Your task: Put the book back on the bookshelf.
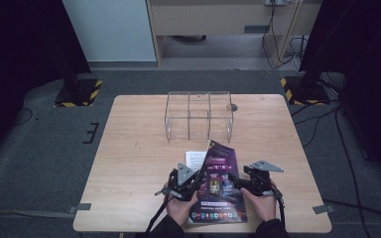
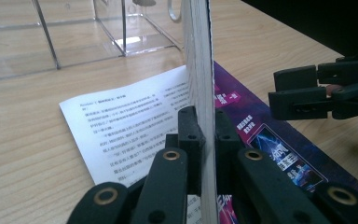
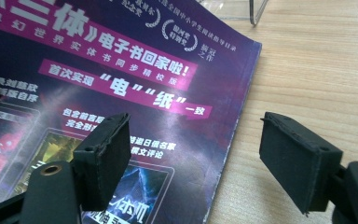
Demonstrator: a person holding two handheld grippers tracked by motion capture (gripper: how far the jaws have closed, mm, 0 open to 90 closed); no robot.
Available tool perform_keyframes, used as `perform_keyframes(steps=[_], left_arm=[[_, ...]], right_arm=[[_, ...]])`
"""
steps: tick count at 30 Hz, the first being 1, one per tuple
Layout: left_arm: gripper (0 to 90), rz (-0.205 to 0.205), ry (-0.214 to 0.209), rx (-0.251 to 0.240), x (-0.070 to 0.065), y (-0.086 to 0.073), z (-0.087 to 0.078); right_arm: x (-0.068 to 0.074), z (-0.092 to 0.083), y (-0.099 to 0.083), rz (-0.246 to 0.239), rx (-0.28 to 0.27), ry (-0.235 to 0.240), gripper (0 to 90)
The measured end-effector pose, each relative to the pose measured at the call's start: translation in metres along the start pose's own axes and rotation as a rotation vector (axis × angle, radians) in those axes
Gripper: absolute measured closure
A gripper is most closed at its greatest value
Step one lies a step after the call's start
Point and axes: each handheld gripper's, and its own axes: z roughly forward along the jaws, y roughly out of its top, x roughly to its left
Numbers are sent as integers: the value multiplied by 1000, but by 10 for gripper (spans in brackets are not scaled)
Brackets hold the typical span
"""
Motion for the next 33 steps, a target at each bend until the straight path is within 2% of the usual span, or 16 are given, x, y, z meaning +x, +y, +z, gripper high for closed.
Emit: perform_keyframes(steps=[10,18,23,33], left_arm=[[850,16,14,-57,3,11,-15],[850,24,19,-90,6,14,-25],[850,35,18,-100,6,17,-29],[850,32,9,-126,6,22,-36]], right_arm=[[2,0,2,-12,5,23,231],[6,5,3,-8,6,84,223],[7,8,3,-6,9,90,222],[12,11,5,-7,1,100,222]])
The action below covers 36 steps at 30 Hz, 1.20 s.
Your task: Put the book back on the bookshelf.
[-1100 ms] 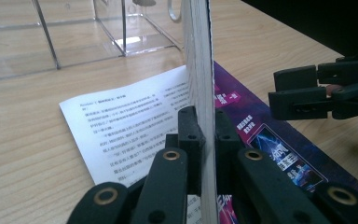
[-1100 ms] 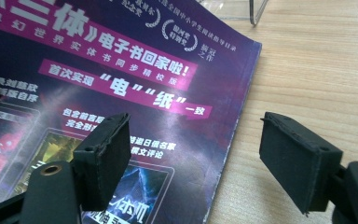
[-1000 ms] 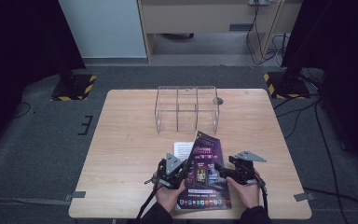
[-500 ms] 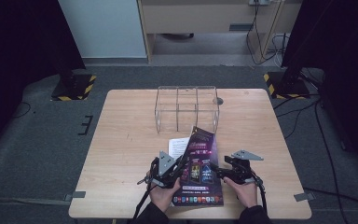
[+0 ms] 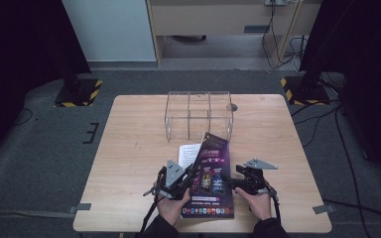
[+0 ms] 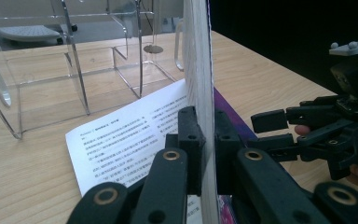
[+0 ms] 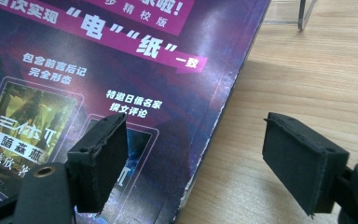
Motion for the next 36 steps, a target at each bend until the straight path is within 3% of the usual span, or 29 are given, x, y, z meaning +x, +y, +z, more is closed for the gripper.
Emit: perform_keyframes(steps=[8,15,17,24,28,31,36], left_arm=[[850,0,-3,-18,1,2,-4],[851,3,-4,-25,3,1,-6],[850,4,-6,-27,3,0,-6],[850,10,-12,-29,2,-1,-5],[850,9,-14,-28,3,-2,-5],[850,1,-15,-26,4,-4,-5],[850,-11,-16,-27,6,-6,-5]], right_arm=[[5,4,6,-9,2,23,221],[4,10,4,28,18,66,220],[2,12,3,47,28,108,220],[1,15,-2,77,41,175,228],[4,17,-4,78,75,241,268],[3,16,-4,77,81,237,316],[-1,12,-4,118,77,253,404]])
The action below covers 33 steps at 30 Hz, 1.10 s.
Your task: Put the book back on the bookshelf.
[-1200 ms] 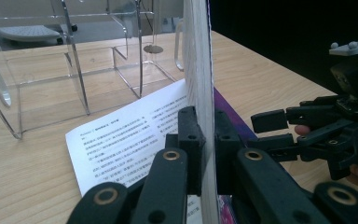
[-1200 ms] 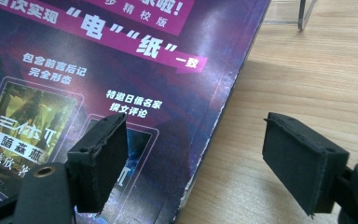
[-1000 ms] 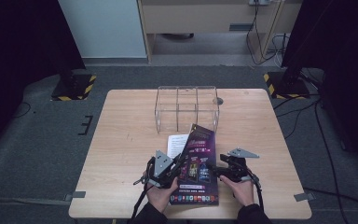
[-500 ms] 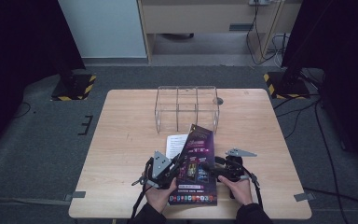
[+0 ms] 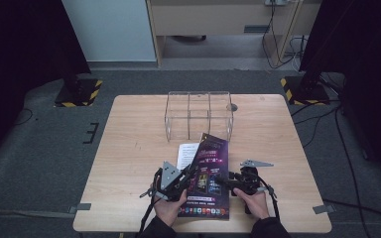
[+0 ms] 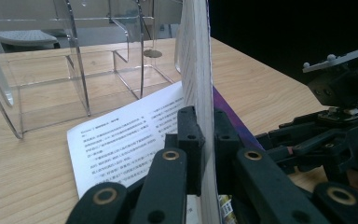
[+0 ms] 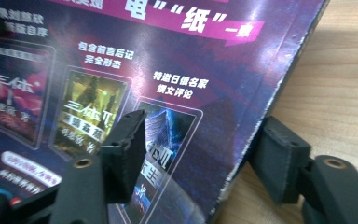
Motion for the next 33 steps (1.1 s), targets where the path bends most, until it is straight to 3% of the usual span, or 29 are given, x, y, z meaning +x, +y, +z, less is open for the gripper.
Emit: perform_keyframes(steps=[5,9,15,20,33], left_arm=[[850,-6,-1,-2,2,0,0],[850,-9,-5,-5,3,-1,0],[850,-12,-10,-5,4,-1,0],[849,-22,-13,-7,7,-2,0],[833,-68,-2,29,24,-6,-1]], right_arm=[[-2,-4,2,52,-9,33,552],[-3,-4,2,64,0,22,586],[-4,-8,4,144,12,31,670],[-4,-14,5,185,-11,69,749],[1,-25,7,236,-97,98,842]])
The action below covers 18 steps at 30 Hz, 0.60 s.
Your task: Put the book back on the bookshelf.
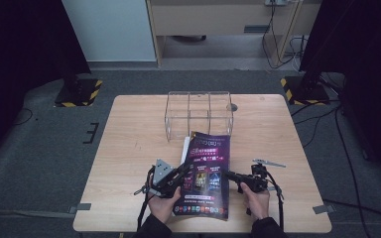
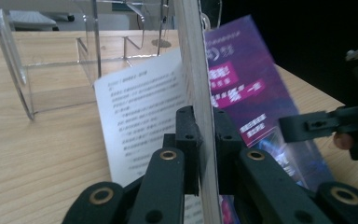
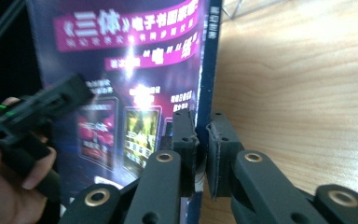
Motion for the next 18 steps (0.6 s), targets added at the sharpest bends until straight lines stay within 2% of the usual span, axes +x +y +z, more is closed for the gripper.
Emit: perform_keyframes(steps=[6,10,16,18], left_arm=[[770,-37,-14,10,8,0,1],[644,-56,-1,9,14,-1,2],[476,-48,48,28,23,1,0],[453,-43,57,27,27,2,-3]], right_arm=[[9,-9,6,-30,-32,20,847],[16,-15,12,-72,-60,36,848],[29,-20,20,-120,-77,42,848],[33,-20,22,-129,-80,49,849]])
